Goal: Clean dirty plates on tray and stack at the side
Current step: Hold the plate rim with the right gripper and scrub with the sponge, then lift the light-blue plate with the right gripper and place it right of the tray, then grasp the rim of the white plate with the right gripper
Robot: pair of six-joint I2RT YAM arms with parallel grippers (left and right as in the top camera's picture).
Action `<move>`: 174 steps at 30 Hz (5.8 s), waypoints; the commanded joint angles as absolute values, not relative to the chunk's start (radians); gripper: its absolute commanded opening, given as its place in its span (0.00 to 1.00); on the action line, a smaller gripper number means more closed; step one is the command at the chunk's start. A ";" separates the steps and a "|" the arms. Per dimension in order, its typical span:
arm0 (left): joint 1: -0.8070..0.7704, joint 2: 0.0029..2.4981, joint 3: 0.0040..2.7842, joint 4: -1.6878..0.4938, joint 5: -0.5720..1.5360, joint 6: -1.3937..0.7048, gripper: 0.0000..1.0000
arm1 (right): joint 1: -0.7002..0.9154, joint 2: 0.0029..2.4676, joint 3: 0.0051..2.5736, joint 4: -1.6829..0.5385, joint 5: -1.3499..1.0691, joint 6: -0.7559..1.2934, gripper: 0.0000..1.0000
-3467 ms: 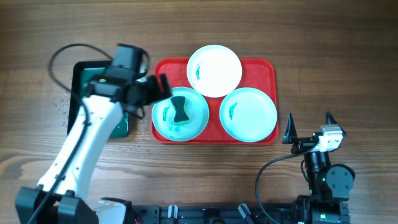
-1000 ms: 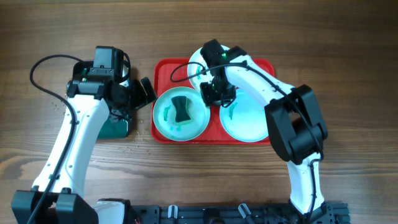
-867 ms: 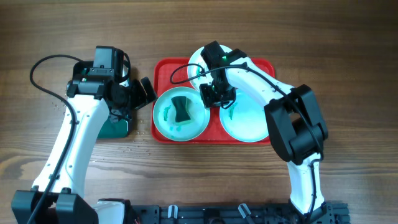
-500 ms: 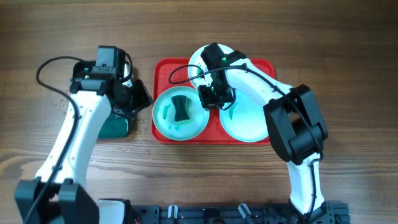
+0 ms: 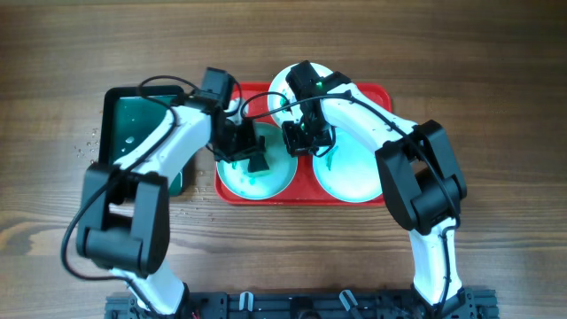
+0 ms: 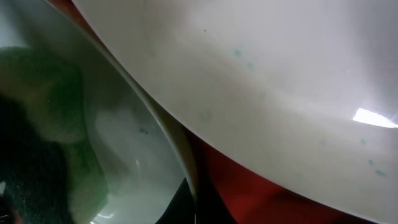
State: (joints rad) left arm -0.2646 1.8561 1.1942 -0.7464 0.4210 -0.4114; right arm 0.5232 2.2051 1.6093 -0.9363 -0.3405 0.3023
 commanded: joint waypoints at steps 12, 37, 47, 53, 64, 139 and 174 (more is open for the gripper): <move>-0.275 1.900 1.194 -0.732 0.234 -0.400 0.14 | 0.530 2.220 1.592 -0.935 -0.338 0.315 0.04; -0.284 1.816 1.182 -0.768 -0.045 -0.400 0.04 | 0.530 2.220 1.591 -0.933 -0.338 0.314 0.04; -0.333 1.821 1.034 -0.580 0.210 -0.433 0.04 | 0.530 2.220 1.591 -0.931 -0.338 0.316 0.04; -0.318 1.784 1.041 -0.726 -0.205 -0.435 0.04 | 0.530 2.220 1.591 -0.939 -0.338 0.318 0.04; -0.183 1.308 1.069 -0.801 0.025 -0.484 0.04 | 0.530 2.084 1.678 -0.955 -0.303 0.337 0.04; 0.254 1.238 1.064 -0.907 0.116 -0.479 0.04 | -0.245 1.783 1.252 -0.583 -0.409 0.208 0.56; 0.254 1.238 1.064 -0.910 0.116 -0.479 0.04 | 0.330 2.031 1.256 -0.213 -0.004 0.314 0.26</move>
